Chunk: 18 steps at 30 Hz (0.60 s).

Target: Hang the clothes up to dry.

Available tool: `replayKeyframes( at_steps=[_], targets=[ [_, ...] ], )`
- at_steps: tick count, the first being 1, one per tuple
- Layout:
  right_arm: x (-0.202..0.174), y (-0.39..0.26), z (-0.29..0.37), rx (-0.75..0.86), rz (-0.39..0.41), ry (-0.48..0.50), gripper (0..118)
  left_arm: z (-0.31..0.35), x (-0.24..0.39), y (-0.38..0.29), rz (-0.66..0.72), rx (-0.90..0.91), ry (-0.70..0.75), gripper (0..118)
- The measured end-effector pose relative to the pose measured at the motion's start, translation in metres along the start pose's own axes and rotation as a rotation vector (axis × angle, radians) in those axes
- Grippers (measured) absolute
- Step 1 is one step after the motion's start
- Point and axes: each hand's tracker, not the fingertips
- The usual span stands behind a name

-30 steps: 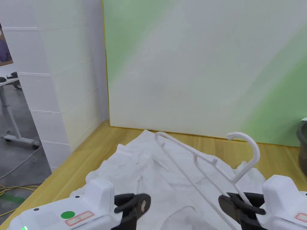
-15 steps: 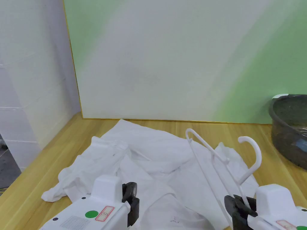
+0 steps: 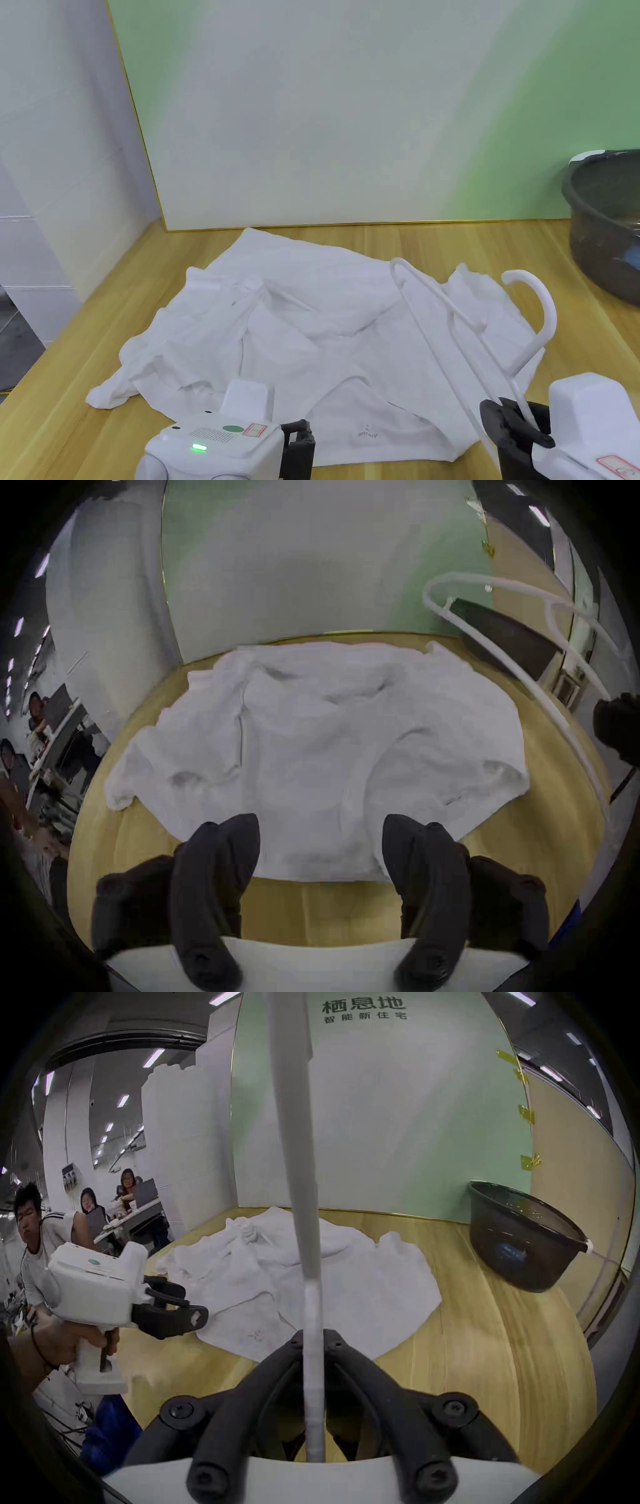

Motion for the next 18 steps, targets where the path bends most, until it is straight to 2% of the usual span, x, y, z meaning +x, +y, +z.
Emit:
replayKeyframes(
  at_steps=[5, 6, 10, 11, 13, 16, 18],
  targets=[
    [0.003, -0.004, 0.0, -0.015, 0.007, -0.008, 5, -0.01, 0.003, -0.002, 0.002, -0.022, -0.027, 73],
    [0.004, -0.004, 0.0, -0.014, 0.006, -0.009, 5, -0.011, 0.004, -0.002, -0.005, -0.024, -0.027, 69],
    [0.007, -0.006, 0.0, -0.012, 0.002, -0.01, 5, -0.008, 0.002, 0.0, 0.014, -0.014, -0.068, 29],
    [0.007, -0.006, 0.001, -0.011, 0.002, -0.01, 5, -0.008, 0.004, 0.001, -0.006, -0.013, -0.048, 23],
    [0.008, -0.007, 0.002, -0.01, 0.006, -0.008, 5, -0.006, 0.005, 0.0, -0.024, -0.012, -0.045, 19],
    [0.01, -0.01, 0.005, -0.011, 0.01, -0.007, 5, -0.003, 0.003, -0.001, -0.009, -0.014, -0.065, 19],
    [0.011, -0.012, 0.006, -0.014, 0.011, -0.011, 5, -0.003, 0.003, -0.001, -0.005, -0.01, -0.062, 9]
  ],
)
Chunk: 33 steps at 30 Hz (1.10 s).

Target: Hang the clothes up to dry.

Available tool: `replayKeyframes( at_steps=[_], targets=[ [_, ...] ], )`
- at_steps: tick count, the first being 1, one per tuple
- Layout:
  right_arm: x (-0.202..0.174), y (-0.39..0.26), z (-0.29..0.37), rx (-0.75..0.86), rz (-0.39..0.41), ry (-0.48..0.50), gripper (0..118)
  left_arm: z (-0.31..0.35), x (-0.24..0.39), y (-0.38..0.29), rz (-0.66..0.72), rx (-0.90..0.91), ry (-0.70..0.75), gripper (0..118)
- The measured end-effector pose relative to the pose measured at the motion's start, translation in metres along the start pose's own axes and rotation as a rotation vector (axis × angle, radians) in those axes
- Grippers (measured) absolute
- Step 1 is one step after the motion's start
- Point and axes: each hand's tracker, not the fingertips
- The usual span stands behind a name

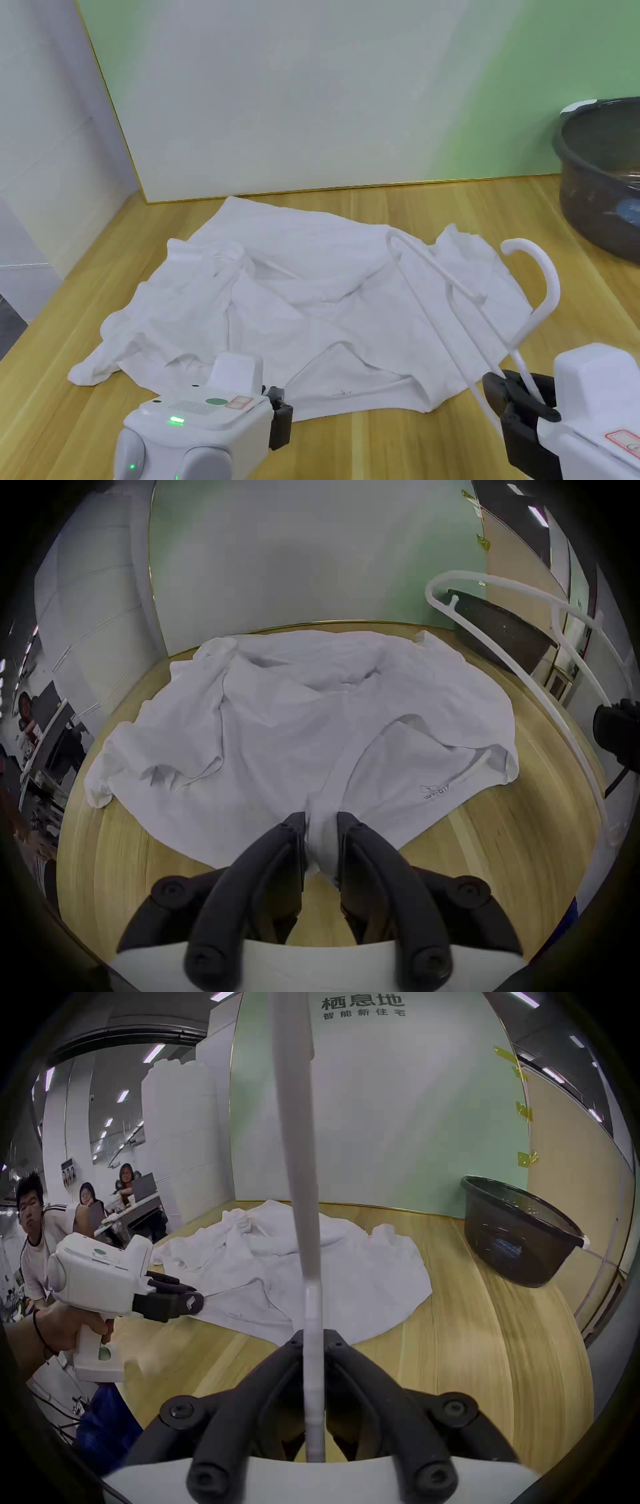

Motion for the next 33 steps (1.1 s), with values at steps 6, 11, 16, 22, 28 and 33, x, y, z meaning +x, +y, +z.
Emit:
replayKeyframes(
  at_steps=[6, 11, 16, 22, 28, 33],
  targets=[
    [0.002, -0.005, 0.012, 0.049, 0.116, -0.017, 5, -0.003, -0.003, -0.002, 0.022, 0.003, -0.001, 6],
    [-0.023, -0.018, 0.025, 0.104, 0.648, -0.113, 5, -0.002, -0.005, -0.003, 0.023, 0.005, -0.014, 6],
    [-0.047, -0.055, 0.024, 0.169, 1.08, -0.19, 5, -0.003, -0.009, -0.002, 0.056, 0.001, -0.032, 6],
    [-0.058, -0.092, 0.017, 0.247, 1.324, -0.18, 5, -0.004, -0.014, 0.0, 0.093, -0.01, -0.056, 6],
    [-0.065, -0.106, 0.005, 0.207, 1.362, -0.161, 6, -0.004, -0.015, 0.0, 0.099, -0.014, -0.059, 6],
    [-0.068, -0.107, -0.002, 0.186, 1.366, -0.166, 6, -0.005, -0.015, 0.0, 0.104, -0.013, -0.061, 6]
  ],
)
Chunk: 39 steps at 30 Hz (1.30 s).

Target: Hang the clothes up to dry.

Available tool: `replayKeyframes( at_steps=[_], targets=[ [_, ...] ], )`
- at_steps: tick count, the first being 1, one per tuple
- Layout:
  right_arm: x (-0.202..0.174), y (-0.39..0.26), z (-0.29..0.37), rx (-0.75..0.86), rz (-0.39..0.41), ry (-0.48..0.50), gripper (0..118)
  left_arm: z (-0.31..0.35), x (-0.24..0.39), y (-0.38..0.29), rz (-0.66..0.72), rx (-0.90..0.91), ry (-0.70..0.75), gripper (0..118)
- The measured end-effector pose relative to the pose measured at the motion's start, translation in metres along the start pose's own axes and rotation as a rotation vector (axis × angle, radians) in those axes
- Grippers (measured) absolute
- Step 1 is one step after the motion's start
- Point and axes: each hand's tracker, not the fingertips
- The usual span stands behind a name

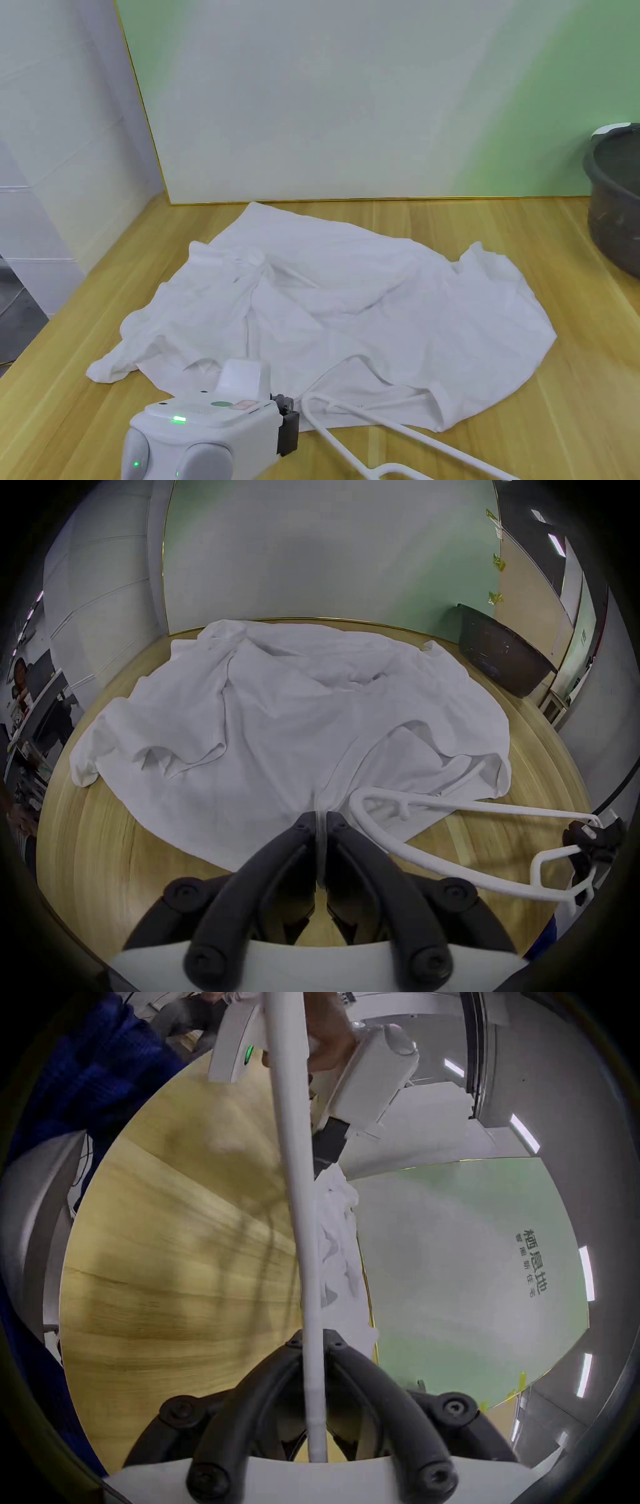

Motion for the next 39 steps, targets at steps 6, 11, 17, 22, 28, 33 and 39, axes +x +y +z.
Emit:
replayKeyframes(
  at_steps=[6, 11, 17, 22, 28, 33, 39],
  targets=[
    [-0.012, 0.004, 0.0, -0.024, 0.027, 0.04, 6, 0.0, 0.001, -0.002, -0.013, 0.007, 0.004, 6],
    [-0.019, 0.003, 0.001, -0.078, 0.037, 0.109, 9, 0.0, 0.003, 0.0, -0.038, -0.002, 0.008, 6],
    [-0.005, 0.004, 0.006, -0.113, -0.025, 0.117, 9, 0.019, -0.003, 0.013, 0.005, 0.085, 0.0, 6],
    [0.002, 0.0, 0.008, -0.151, -0.062, 0.134, 8, 0.026, 0.009, -0.009, -0.06, 0.065, 0.016, 6],
    [0.011, 0.001, 0.016, -0.176, -0.112, 0.146, 7, 0.04, 0.033, -0.033, -0.109, 0.061, -0.007, 6],
    [0.012, 0.0, 0.019, -0.175, -0.132, 0.139, 6, 0.041, 0.037, -0.037, -0.118, 0.076, -0.004, 6],
    [0.014, 0.023, -0.013, -0.119, -0.205, 0.025, 5, 0.049, 0.029, -0.033, -0.085, 0.097, -0.015, 6]
  ],
)
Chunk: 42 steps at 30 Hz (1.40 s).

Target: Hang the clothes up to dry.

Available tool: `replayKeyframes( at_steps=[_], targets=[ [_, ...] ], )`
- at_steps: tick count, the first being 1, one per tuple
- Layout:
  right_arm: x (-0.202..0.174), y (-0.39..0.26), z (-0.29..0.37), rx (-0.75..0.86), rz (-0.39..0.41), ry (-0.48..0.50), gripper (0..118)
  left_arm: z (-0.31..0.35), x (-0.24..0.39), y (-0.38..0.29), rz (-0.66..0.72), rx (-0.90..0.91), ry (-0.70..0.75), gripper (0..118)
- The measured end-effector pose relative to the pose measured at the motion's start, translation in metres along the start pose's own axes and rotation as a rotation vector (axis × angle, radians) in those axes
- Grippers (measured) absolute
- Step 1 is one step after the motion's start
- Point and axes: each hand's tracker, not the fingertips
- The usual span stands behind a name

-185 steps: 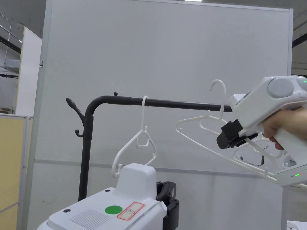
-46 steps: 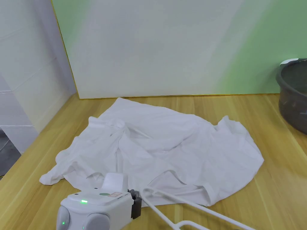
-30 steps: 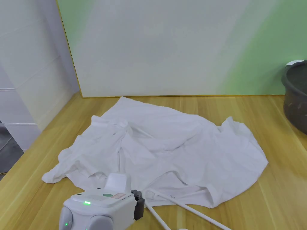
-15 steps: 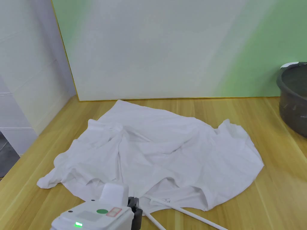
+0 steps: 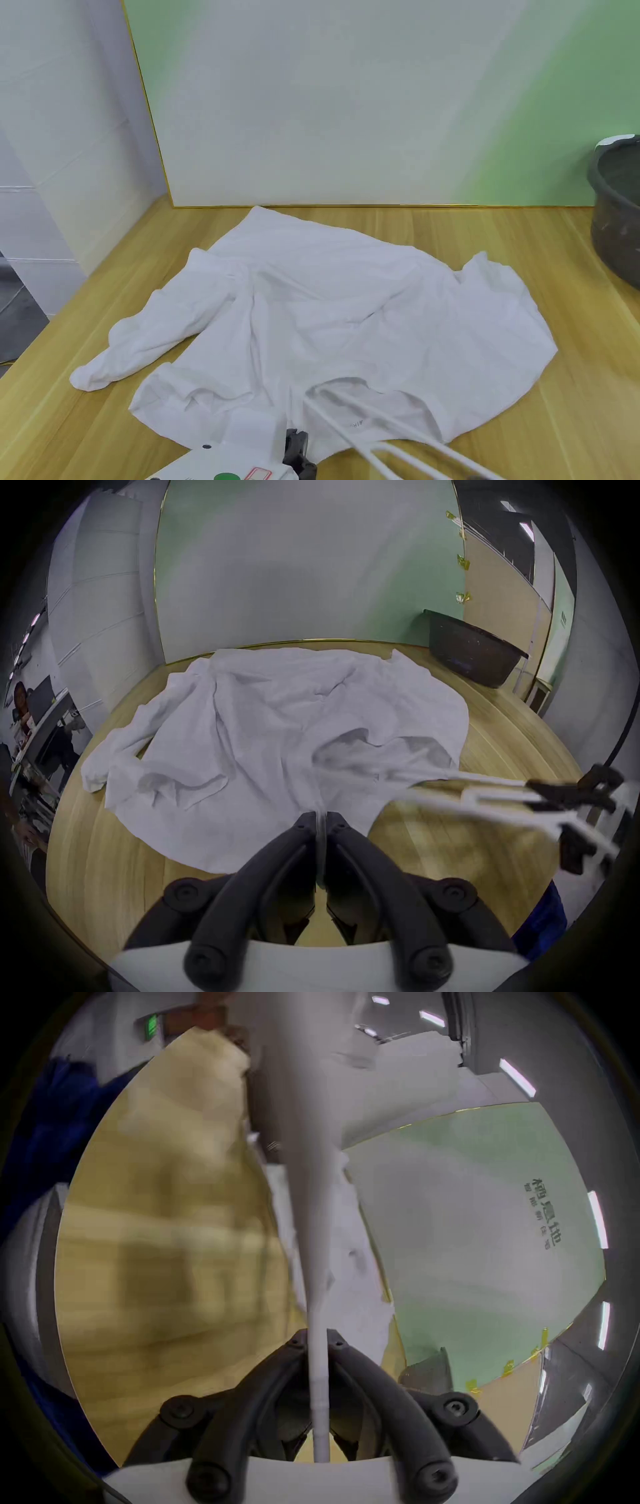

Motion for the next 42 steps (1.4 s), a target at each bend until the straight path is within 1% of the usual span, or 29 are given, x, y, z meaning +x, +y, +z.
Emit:
replayKeyframes(
  at_steps=[1, 2, 3, 6, 7, 8, 10, 13, 14, 15, 16, 18, 20, 24, 27, 31, 36, 38, 40, 42],
  targets=[
    [0.013, 0.007, 0.003, -0.003, 0.001, -0.001, 5, 0.001, 0.0, 0.0, 0.0, 0.003, -0.001, 6],
    [0.016, 0.01, 0.004, -0.008, 0.009, -0.003, 5, 0.001, 0.0, 0.0, -0.001, 0.009, 0.0, 6],
    [0.028, 0.018, 0.007, -0.003, 0.007, 0.001, 5, 0.002, 0.0, 0.0, 0.0, 0.016, 0.002, 6],
    [0.029, 0.02, 0.001, -0.002, -0.027, 0.06, 5, 0.004, -0.002, 0.002, 0.011, 0.03, -0.003, 6],
    [0.031, 0.02, 0.0, -0.005, -0.069, 0.104, 5, 0.005, -0.003, 0.002, 0.014, 0.035, -0.004, 6],
    [0.036, 0.02, -0.002, 0.002, -0.141, 0.159, 5, 0.007, -0.004, 0.002, 0.016, 0.041, -0.007, 6],
    [0.044, 0.016, -0.005, 0.015, -0.31, 0.286, 5, 0.009, -0.005, 0.003, 0.02, 0.059, -0.012, 6],
    [0.073, 0.006, -0.01, 0.045, -0.623, 0.475, 5, 0.013, -0.008, 0.003, 0.029, 0.093, -0.023, 6],
    [0.08, 0.002, -0.012, 0.06, -0.705, 0.529, 5, 0.014, -0.009, 0.004, 0.032, 0.098, -0.025, 6],
    [0.09, -0.005, -0.014, 0.059, -0.761, 0.559, 5, 0.015, -0.01, 0.004, 0.038, 0.106, -0.028, 6],
    [0.095, -0.009, -0.014, 0.056, -0.779, 0.555, 5, 0.015, -0.01, 0.004, 0.044, 0.111, -0.031, 6],
    [0.1, -0.012, -0.016, 0.055, -0.789, 0.574, 5, 0.015, -0.011, 0.005, 0.047, 0.117, -0.038, 6],
    [0.102, -0.014, -0.018, 0.056, -0.844, 0.613, 5, 0.017, -0.012, 0.005, 0.05, 0.133, -0.055, 6],
    [0.101, 0.003, -0.035, 0.035, -0.795, 0.589, 5, 0.025, -0.008, 0.006, 0.04, 0.162, -0.081, 6],
    [0.099, 0.022, -0.056, 0.032, -0.811, 0.586, 5, 0.032, -0.006, 0.008, 0.034, 0.177, -0.091, 6],
    [0.099, 0.045, -0.082, 0.036, -0.798, 0.568, 5, 0.04, -0.006, 0.01, 0.035, 0.19, -0.102, 6],
    [0.095, 0.055, -0.098, 0.028, -0.802, 0.564, 5, 0.045, -0.012, 0.01, 0.033, 0.201, -0.103, 6],
    [0.094, 0.056, -0.1, 0.024, -0.782, 0.548, 5, 0.045, -0.014, 0.012, 0.046, 0.212, -0.107, 6],
    [0.093, 0.058, -0.1, 0.024, -0.764, 0.536, 5, 0.047, -0.02, 0.02, 0.088, 0.25, -0.121, 6],
    [0.093, 0.06, -0.097, 0.027, -0.75, 0.529, 5, 0.05, -0.024, 0.034, 0.094, 0.291, -0.095, 6]
  ],
)
